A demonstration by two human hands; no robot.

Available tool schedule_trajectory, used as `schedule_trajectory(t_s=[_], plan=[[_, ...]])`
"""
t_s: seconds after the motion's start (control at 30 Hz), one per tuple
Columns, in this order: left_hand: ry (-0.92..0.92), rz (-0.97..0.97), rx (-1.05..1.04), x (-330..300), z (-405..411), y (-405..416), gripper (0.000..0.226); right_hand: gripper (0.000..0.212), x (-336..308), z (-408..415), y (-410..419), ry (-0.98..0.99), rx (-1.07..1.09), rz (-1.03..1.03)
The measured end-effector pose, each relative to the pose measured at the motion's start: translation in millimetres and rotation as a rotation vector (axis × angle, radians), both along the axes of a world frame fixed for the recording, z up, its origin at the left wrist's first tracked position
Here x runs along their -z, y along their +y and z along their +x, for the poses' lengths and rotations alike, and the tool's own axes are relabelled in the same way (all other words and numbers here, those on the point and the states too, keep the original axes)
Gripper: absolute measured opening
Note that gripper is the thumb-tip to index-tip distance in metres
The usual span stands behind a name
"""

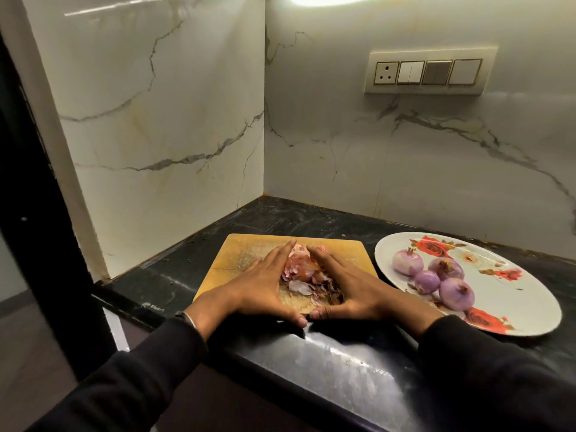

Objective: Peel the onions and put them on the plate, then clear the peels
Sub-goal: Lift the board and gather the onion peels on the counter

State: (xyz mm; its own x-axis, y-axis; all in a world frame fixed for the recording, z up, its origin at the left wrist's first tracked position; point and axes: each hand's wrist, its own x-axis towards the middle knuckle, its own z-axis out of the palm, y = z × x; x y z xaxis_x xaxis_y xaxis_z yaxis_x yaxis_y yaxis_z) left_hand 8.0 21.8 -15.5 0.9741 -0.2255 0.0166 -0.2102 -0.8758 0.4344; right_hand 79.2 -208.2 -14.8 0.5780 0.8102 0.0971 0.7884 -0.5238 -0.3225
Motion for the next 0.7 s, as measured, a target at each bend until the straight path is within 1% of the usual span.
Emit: schedule_trajectory(t_s=[0.07, 0.13, 0.2, 0.27, 0.33, 0.4, 0.5, 0.57, 0.63, 0.7], plan=[[0.038, -0.087, -0.015, -1, 13, 9, 0.143, 0.118, 0, 9, 5, 0.010, 0.003, 0.025], [0.054, -0.236, -0.036, -5, 23, 14, 0.137, 0.119, 1, 18, 8, 0.018, 0.008, 0.052], [0.005, -0.408, -0.116, -12, 29, 16, 0.142, 0.120, 2, 24, 11, 0.033, 0.013, 0.072], [-0.065, -0.520, -0.227, -17, 37, 18, 0.150, 0.122, 2, 28, 12, 0.048, 0.021, 0.102], [-0.092, -0.532, -0.282, -18, 49, 20, 0.149, 0.119, 4, 30, 12, 0.056, 0.026, 0.143], [-0.057, -0.499, -0.290, -17, 61, 19, 0.149, 0.113, 6, 32, 12, 0.068, 0.033, 0.164], [0.016, -0.422, -0.246, -18, 77, 13, 0.152, 0.098, 8, 33, 12, 0.066, 0.066, 0.203], [0.065, -0.375, -0.190, -19, 85, 6, 0.149, 0.087, 9, 34, 12, 0.094, 0.088, 0.241], [0.088, -0.370, -0.112, -17, 92, -1, 0.135, 0.083, 10, 35, 12, 0.110, 0.112, 0.259], [0.069, -0.394, -0.042, -16, 93, -8, 0.112, 0.086, 11, 37, 13, 0.107, 0.128, 0.274]])
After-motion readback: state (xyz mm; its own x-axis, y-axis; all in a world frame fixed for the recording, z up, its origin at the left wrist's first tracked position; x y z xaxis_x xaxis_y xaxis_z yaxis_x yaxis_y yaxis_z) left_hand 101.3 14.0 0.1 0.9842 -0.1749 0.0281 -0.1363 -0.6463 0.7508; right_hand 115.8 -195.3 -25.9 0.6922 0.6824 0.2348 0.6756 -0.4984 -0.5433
